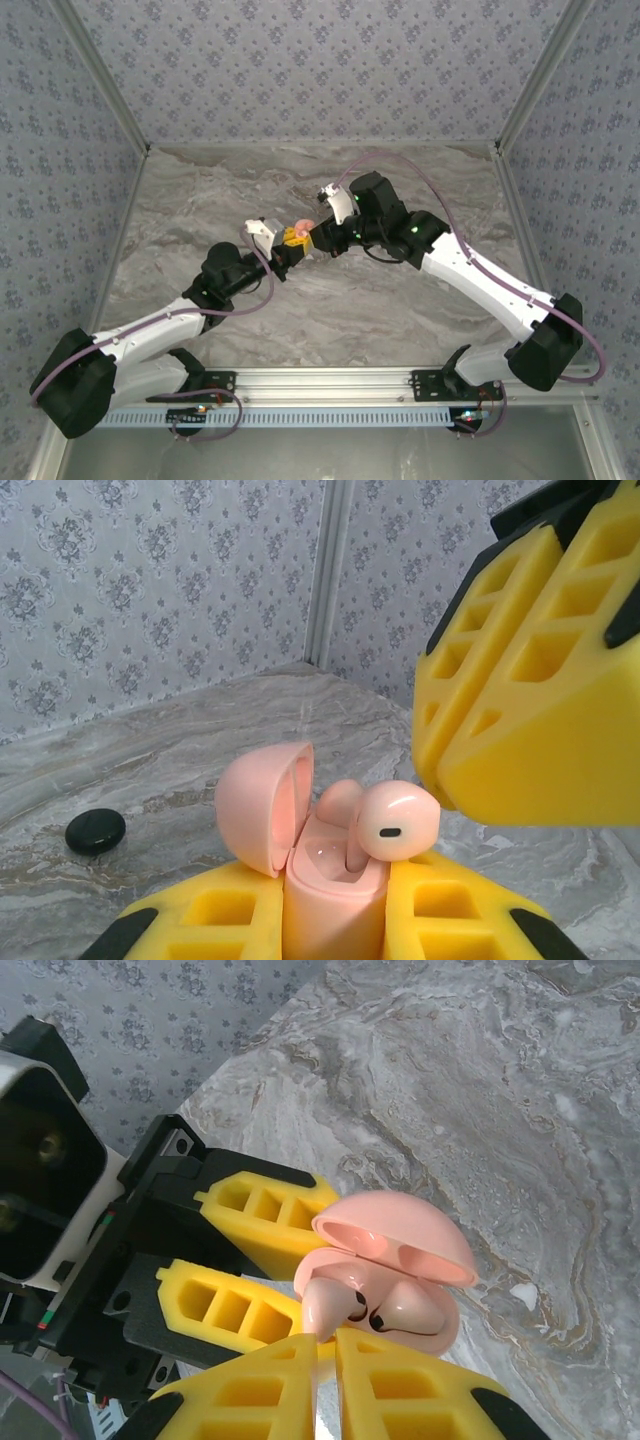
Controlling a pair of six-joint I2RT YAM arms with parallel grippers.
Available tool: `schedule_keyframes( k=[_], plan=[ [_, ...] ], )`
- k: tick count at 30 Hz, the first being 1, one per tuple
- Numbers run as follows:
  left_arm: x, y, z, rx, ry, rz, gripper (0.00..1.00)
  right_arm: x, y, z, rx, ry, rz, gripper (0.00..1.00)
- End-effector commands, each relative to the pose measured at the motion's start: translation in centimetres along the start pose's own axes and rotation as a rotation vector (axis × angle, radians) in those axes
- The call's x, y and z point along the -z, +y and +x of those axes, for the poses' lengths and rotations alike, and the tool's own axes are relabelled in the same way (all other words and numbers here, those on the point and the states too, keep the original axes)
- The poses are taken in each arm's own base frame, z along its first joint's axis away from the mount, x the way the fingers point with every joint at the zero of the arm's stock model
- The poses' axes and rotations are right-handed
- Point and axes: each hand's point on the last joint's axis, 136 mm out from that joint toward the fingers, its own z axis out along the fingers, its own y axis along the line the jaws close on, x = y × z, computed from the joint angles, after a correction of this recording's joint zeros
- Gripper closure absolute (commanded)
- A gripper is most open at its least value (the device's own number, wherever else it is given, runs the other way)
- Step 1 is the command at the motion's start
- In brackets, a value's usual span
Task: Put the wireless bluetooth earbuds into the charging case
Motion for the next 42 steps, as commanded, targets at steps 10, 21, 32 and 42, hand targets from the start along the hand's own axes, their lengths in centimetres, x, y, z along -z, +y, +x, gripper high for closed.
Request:
schedule_keyframes(
  k=[10, 21, 32, 42],
  plan=[
    [-0.5, -1.2, -2.2, -0.031, -0.048, 0.058, 0.95, -0.8, 1.1, -1.2, -0.01, -0.002, -0.048, 0.86],
    [-0.7, -0.7, -1.9, -0.03, -0.029, 0.031, 0.96, 0.0, 0.2, -2.1, -0.01, -0.045, 0.031, 0.74],
    [-0.6, -1.7, -2.1, -0.038, -0.027, 0.086, 0.95, 3.1, -5.5, -2.0, -0.12, -0.11, 0.175, 0.72],
    [-1.0, -3.4, -3.7, -0.003, -0.087, 0.191, 0.95, 2.5, -8.4, 0.8, -0.215, -0.065, 0.047, 0.75]
  ],
)
